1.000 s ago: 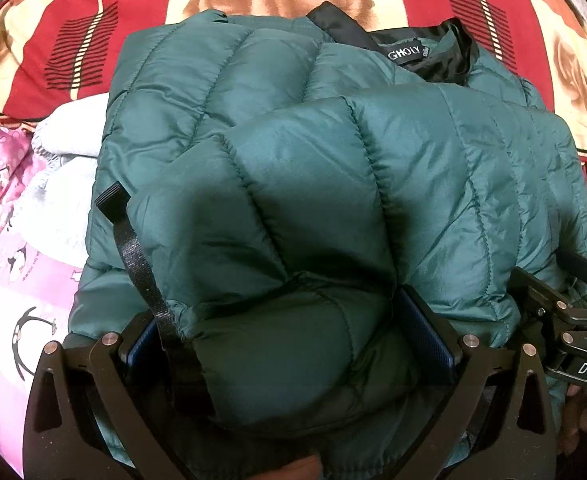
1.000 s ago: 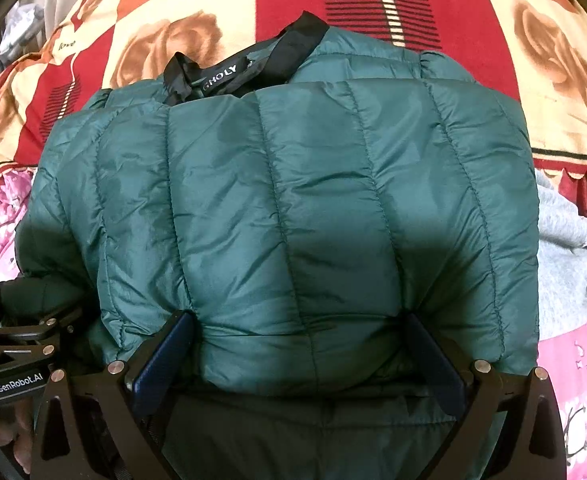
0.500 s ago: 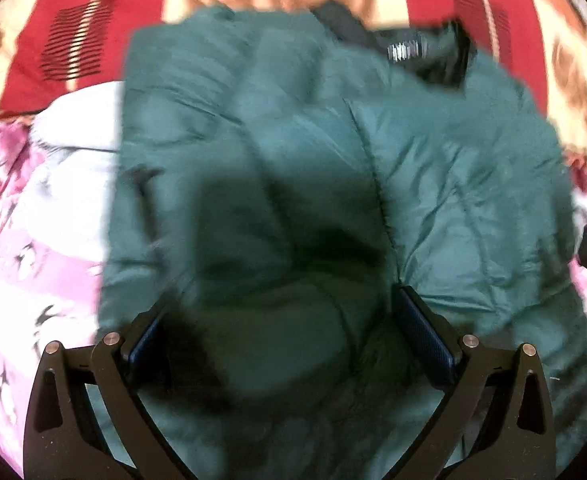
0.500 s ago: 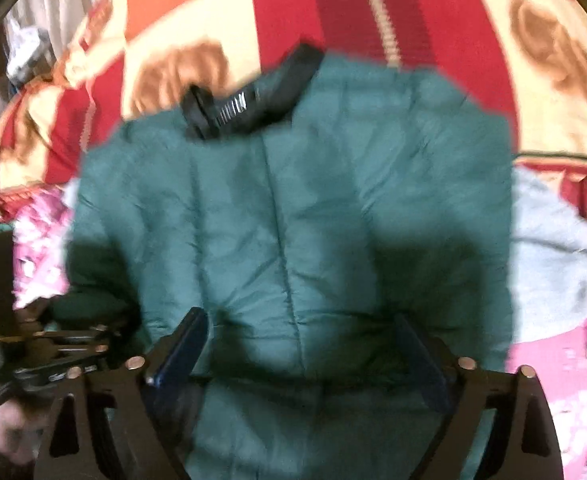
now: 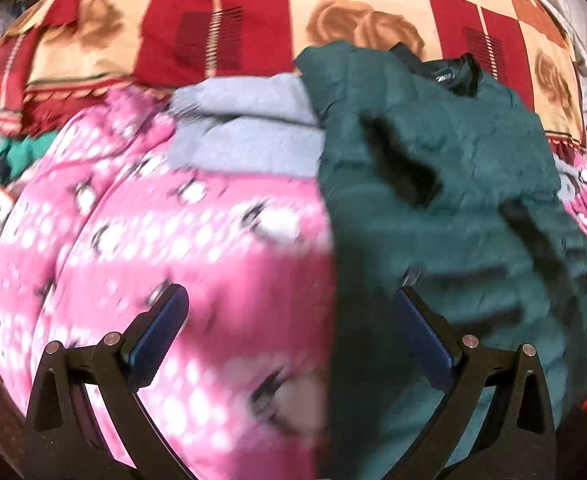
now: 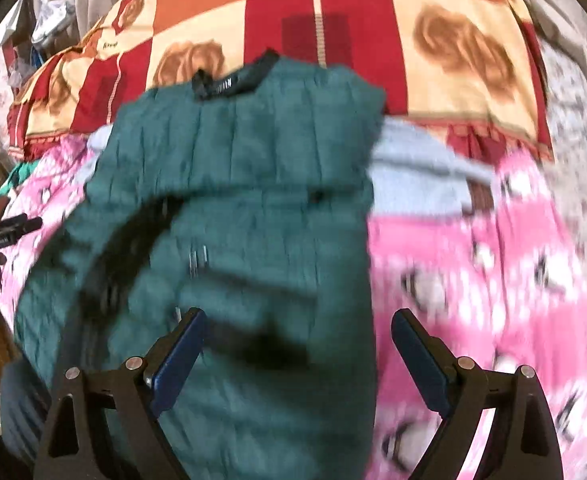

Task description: Fold large clothes

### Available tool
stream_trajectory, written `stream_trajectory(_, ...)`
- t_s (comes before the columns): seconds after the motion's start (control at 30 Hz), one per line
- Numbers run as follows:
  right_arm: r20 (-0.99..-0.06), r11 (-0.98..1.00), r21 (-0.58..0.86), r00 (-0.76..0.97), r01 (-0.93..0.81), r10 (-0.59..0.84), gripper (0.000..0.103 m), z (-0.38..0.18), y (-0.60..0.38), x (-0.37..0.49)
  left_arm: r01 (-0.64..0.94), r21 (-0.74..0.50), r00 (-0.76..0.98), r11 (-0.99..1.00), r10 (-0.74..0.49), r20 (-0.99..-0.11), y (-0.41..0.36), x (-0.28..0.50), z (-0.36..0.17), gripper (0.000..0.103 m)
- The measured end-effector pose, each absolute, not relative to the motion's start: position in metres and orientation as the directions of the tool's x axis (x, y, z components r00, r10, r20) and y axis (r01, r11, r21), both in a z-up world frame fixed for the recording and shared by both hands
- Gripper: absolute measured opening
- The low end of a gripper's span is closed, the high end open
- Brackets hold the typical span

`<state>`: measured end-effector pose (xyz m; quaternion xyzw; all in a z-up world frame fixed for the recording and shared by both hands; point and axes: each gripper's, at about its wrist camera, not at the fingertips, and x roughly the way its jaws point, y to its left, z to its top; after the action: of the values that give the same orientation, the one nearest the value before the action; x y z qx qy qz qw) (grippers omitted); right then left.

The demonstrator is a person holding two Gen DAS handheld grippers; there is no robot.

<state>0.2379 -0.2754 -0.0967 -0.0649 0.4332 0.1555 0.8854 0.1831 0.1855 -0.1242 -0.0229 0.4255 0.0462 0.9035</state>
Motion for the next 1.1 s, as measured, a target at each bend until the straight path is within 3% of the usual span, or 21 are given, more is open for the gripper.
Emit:
stream_trajectory(0.2, -0.792, 0.956, 0.151, 0.548, -0.253, 0.270, 0.092, -0.136, -0.302, 0.212, -0.158, -0.044, 0.634, 0.987, 0.067, -0.771, 0.203, 0.144, -0.154, 0.103)
stream_trajectory(0.3, -0.808, 0.963, 0.158, 0.532, -0.219, 0.253, 0.095, -0.166, -0.305, 0.208, -0.262, -0.055, 0.541, 0.964, 0.099, -0.835, 0.210, 0.139, -0.187, 0.103)
stream_trajectory(0.4, -0.757, 0.965, 0.142, 0.604, -0.220, 0.249, 0.099, -0.172, -0.305, 0.198, -0.299, -0.044, 0.597, 0.953, 0.151, -0.788, 0.204, 0.128, -0.193, 0.103)
stream_trajectory(0.6, -0.776, 0.963, 0.135, 0.580, -0.234, 0.250, 0.102, -0.170, -0.305, 0.198, -0.322, -0.089, 0.590, 0.943, 0.126, -0.798, 0.208, 0.121, -0.189, 0.103)
stream_trajectory(0.7, -0.799, 0.964, 0.116, 0.554, -0.240, 0.234, 0.101, -0.158, -0.308, 0.195, -0.298, -0.184, 0.626, 0.937, 0.046, -0.778, 0.207, 0.105, -0.172, 0.102)
stream_trajectory(0.87, -0.728, 0.965, 0.116, 0.641, -0.235, 0.244, 0.101, -0.135, -0.325, 0.174, -0.105, -0.320, 0.664, 0.942, -0.173, -0.727, 0.196, 0.104, -0.153, 0.102)
stream_trajectory(1.03, -0.718, 0.944, 0.261, 0.613, -0.200, 0.329, 0.101, -0.155, -0.350, 0.178, 0.002, -0.370, 0.584, 0.929, -0.301, -0.754, 0.171, 0.119, -0.174, 0.102)
stream_trajectory(1.1, -0.705, 0.913, 0.344, 0.581, -0.220, 0.406, 0.101, -0.167, -0.351, 0.179, 0.029, -0.334, 0.589, 0.942, -0.287, -0.756, 0.160, 0.124, -0.173, 0.102)
